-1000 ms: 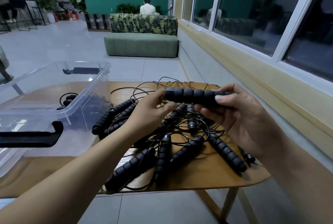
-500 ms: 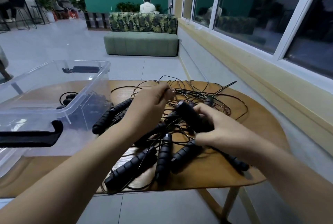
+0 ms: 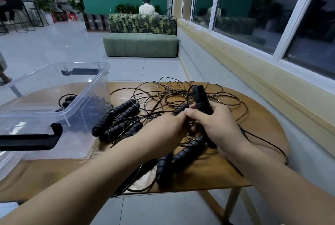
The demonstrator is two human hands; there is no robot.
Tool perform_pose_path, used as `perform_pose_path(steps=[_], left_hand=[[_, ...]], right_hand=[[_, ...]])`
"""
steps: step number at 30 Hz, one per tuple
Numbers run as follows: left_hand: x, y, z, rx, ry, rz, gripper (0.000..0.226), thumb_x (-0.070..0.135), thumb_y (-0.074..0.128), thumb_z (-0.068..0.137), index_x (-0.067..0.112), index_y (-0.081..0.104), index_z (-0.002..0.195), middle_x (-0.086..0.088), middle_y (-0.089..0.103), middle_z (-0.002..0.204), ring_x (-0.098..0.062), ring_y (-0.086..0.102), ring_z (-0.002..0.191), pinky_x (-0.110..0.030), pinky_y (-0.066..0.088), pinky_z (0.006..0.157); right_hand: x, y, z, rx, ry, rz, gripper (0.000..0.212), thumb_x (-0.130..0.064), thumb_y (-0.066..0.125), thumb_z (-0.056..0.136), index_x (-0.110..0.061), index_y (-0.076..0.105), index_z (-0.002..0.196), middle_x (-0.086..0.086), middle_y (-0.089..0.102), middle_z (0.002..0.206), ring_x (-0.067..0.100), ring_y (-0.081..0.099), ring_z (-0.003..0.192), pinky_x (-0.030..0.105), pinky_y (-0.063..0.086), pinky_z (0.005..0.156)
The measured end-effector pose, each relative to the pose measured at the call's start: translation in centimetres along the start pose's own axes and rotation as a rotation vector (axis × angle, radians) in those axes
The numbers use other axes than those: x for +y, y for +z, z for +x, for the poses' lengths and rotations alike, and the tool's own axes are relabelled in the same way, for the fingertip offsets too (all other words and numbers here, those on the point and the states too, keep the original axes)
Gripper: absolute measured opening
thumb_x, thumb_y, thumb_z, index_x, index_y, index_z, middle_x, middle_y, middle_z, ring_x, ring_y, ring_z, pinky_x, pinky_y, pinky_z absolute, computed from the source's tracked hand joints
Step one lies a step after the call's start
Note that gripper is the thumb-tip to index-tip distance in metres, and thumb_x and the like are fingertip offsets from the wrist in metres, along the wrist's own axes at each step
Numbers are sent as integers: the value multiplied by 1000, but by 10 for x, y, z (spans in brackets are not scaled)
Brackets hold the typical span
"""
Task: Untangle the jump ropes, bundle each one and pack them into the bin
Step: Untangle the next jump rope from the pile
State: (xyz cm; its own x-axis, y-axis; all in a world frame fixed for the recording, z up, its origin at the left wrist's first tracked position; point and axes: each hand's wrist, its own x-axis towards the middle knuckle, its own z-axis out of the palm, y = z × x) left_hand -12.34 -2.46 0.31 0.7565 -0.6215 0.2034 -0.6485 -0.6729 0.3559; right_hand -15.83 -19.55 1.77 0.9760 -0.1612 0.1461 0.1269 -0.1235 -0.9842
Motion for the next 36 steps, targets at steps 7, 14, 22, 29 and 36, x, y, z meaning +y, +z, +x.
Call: perform_pose_path(steps=[7,14,22,29,36], left_hand=[[-26,-8,2,128,-7,-204,25,41,54,109,22,63,95,4,61,71,-12,56,67,-37,46,63],[-41,-19,4,292,-53,-311,24,36,53,111,29,67,93,10,56,60,-2,50,53,-31,38,57],[3,-6,2,197,84,-110,19,32,52,111,21,64,102,8,59,72,-19,53,69,-40,45,65],[8,-7,2,244,111,-90,21,30,52,110,24,51,90,12,49,66,-16,44,66,-40,34,61],[-6,-2,2,159,105,-268,33,37,45,113,28,52,83,4,65,71,-9,61,70,-31,45,67]], right_hand=[[-20,-40,17,120,15,281,9,-11,77,95,-8,68,95,3,67,72,14,56,56,23,46,49],[-11,-36,13,-65,179,322,22,-19,79,93,-8,64,105,4,58,73,13,50,53,22,45,46],[-13,-9,-5,-24,60,28,14,-16,80,96,-7,69,94,5,60,65,18,60,52,29,49,46],[-13,-13,-5,-42,180,155,15,-16,76,97,-3,70,101,6,64,69,15,54,50,25,44,44],[-22,-18,-7,23,74,274,11,-11,76,95,-5,71,89,9,65,71,17,54,54,26,48,49]])
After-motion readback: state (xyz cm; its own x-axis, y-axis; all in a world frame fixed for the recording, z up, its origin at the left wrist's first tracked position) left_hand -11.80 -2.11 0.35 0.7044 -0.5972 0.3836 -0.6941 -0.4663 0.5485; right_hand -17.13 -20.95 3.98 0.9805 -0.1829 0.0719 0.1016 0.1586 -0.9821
